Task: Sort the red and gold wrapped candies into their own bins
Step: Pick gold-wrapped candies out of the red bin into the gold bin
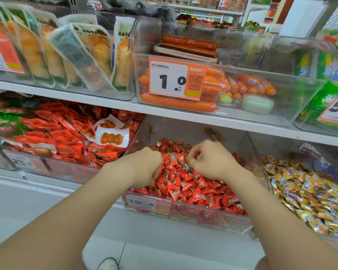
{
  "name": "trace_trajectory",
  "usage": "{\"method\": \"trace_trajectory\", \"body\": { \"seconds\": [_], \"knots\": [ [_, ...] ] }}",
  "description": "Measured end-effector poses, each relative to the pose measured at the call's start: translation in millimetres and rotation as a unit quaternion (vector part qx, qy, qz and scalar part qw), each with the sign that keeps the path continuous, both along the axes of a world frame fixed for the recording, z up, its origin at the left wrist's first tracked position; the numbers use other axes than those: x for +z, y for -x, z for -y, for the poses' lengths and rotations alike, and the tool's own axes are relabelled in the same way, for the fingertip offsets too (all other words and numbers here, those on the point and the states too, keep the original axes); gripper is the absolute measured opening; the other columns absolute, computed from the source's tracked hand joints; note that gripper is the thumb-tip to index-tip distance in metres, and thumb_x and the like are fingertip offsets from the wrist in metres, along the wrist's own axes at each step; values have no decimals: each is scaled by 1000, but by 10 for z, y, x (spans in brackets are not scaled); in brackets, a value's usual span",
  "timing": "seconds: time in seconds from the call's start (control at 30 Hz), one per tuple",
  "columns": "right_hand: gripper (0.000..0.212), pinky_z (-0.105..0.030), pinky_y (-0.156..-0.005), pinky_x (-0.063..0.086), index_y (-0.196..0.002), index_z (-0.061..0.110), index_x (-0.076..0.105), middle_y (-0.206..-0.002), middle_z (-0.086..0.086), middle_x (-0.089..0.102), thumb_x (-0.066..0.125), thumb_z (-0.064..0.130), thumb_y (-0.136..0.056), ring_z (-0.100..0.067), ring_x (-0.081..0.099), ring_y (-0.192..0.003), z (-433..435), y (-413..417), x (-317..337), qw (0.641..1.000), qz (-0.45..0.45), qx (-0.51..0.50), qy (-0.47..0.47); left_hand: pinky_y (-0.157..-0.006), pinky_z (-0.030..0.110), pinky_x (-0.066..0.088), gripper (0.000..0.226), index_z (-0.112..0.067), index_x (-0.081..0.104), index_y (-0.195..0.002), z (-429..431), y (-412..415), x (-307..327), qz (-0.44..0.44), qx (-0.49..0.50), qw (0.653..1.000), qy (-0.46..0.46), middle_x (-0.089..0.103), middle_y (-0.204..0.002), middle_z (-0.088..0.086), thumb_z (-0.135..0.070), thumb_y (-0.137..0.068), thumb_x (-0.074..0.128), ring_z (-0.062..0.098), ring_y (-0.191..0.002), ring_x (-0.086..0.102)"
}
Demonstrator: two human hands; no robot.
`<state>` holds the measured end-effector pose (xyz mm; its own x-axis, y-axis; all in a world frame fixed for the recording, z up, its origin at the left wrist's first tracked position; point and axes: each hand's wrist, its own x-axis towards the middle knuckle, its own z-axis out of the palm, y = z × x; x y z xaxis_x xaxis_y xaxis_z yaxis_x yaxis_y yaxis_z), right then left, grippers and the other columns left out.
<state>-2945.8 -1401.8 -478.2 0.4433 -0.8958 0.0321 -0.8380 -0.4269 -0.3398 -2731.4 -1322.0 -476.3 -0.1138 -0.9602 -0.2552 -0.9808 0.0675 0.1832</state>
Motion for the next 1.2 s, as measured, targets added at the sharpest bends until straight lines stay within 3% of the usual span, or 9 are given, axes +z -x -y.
{"method": "trace_trajectory", "body": {
  "seconds": [0.07, 0.17, 0.27, 0.47, 0.63, 0.8, 0.93, 1.07, 1.2],
  "knots": [
    [19, -36, -74, 56, -88, 34, 77, -85, 12, 70, 64, 47, -93, -19, 68, -88, 44, -50, -59, 997, -68, 11, 24, -67, 50, 60, 20, -11, 63, -75, 57, -5, -34, -36, 4, 999, 36, 66, -78, 8, -7, -94, 60, 27, -66, 67],
    [37, -36, -75, 50, -91, 31, 75, -98, 5, 69, 64, 66, -90, -23, 66, -95, 135, -94, -135, 991, -135, 17, 1, -66, 56, 56, 18, -14, 52, -85, 135, -20, -44, -81, 2, 994, 69, 65, -80, 10, -13, -102, 45, 34, -71, 66],
    [27, -39, -86, 58, -90, 28, 75, -104, 6, 71, 74, 54, -82, -21, 67, -100, 190, -110, -120, 990, -127, 30, -48, -64, 48, 52, 21, -17, 49, -86, 231, 47, -16, -122, 52, 985, 115, 62, -79, 7, -30, -101, 45, 30, -70, 61],
    [38, -41, -66, 56, -71, 5, 65, -67, -12, 66, 62, 41, -84, -25, 63, -68, 121, -33, -53, 998, -41, 27, -42, -78, 45, 59, 36, -19, 61, -83, 577, 202, -137, -99, 134, 958, 233, 68, -87, 7, -53, -95, 59, 34, -83, 66],
    [46, -30, -58, 40, -66, 10, 51, -62, -8, 53, 50, 37, -104, -23, 51, -61, 226, 28, 5, 998, 55, -23, -2, -84, 47, 60, 8, -23, 68, -104, 832, 177, -376, -52, 87, 981, 163, 67, -106, 8, -22, -98, 63, 34, -95, 68],
    [23, -32, -90, 53, -112, 21, 76, -113, 0, 75, 55, 30, -106, -19, 67, -104, 394, 24, -230, 998, 55, 35, 12, -95, 47, 56, 22, -15, 65, -116, 966, 113, -492, -31, 38, 996, 71, 66, -119, 8, -31, -101, 64, 33, -110, 65],
    [19, -37, -90, 54, -109, 23, 75, -107, 1, 76, 58, 30, -103, -21, 67, -100, 492, -87, -240, 995, 15, 89, 52, -95, 39, 52, 31, -19, 68, -121, 1003, 99, -494, -77, 27, 996, 26, 66, -118, 5, -42, -100, 66, 27, -111, 62],
    [24, -43, -93, 54, -125, 18, 67, -118, -10, 63, 59, 28, -104, -29, 63, -107, 615, -167, -282, 982, -155, 101, -22, -90, 36, 51, 40, -20, 59, -129, 1016, 81, -554, -114, 30, 993, 12, 64, -120, 3, -46, -99, 66, 26, -111, 61],
    [54, -36, -107, 45, -159, 25, 41, -147, -8, 52, 57, 19, -107, -28, 53, -132, 598, -162, -200, 967, -188, 133, -105, -69, 31, 38, 27, -19, 54, -119, 1008, 122, -565, -134, 35, 990, 15, 58, -97, -2, -37, -101, 65, 21, -91, 53]
  ]
}}
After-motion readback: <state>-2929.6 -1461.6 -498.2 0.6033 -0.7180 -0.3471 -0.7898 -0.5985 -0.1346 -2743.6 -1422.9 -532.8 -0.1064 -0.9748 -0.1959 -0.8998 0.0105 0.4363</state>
